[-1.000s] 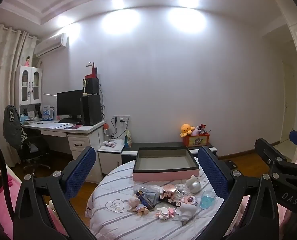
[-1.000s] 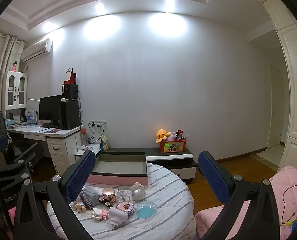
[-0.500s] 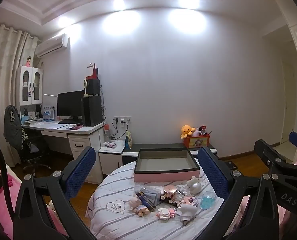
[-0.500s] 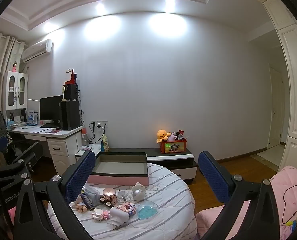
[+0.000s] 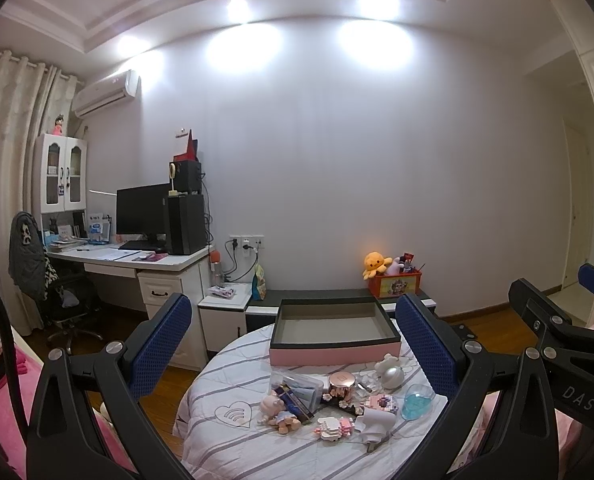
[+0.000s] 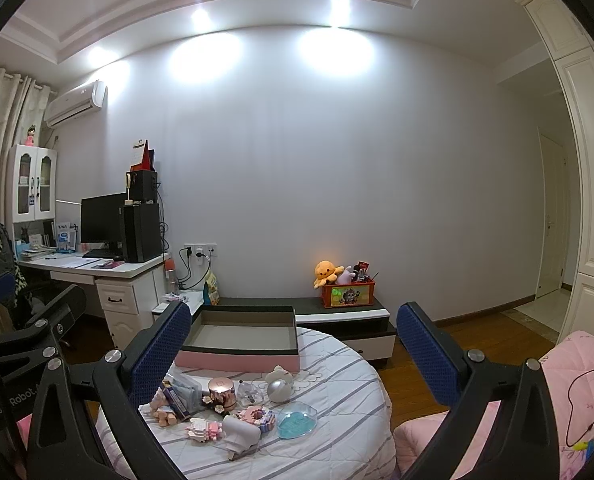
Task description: Organize rigid objects
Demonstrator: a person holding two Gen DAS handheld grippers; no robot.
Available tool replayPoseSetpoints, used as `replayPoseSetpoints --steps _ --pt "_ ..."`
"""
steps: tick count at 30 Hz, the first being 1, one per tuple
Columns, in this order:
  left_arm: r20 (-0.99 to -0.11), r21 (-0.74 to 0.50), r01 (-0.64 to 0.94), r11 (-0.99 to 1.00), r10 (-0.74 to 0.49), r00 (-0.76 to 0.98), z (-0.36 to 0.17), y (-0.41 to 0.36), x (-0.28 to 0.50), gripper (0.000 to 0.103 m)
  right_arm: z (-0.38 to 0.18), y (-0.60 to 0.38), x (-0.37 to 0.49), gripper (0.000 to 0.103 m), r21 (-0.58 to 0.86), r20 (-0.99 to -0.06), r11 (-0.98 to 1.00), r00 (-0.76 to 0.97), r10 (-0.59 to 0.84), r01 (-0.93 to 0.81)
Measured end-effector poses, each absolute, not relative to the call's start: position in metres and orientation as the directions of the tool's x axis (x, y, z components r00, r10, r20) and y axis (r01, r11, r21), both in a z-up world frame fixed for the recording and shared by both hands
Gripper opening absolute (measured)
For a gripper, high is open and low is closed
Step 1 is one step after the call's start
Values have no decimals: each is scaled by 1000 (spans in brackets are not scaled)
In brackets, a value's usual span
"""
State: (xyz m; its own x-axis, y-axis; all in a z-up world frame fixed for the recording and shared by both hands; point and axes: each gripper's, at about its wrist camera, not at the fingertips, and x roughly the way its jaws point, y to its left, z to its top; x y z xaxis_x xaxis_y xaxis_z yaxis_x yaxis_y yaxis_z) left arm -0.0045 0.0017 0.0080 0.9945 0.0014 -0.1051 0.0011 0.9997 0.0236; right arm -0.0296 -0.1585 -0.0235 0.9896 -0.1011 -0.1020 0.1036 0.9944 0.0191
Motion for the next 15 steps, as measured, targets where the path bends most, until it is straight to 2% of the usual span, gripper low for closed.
replayPoseSetpoints --steps 15 --pt "-105 25 1 1000 2 995 8 2 -6 103 -22 -158 -30 103 21 -102 995 990 -98 101"
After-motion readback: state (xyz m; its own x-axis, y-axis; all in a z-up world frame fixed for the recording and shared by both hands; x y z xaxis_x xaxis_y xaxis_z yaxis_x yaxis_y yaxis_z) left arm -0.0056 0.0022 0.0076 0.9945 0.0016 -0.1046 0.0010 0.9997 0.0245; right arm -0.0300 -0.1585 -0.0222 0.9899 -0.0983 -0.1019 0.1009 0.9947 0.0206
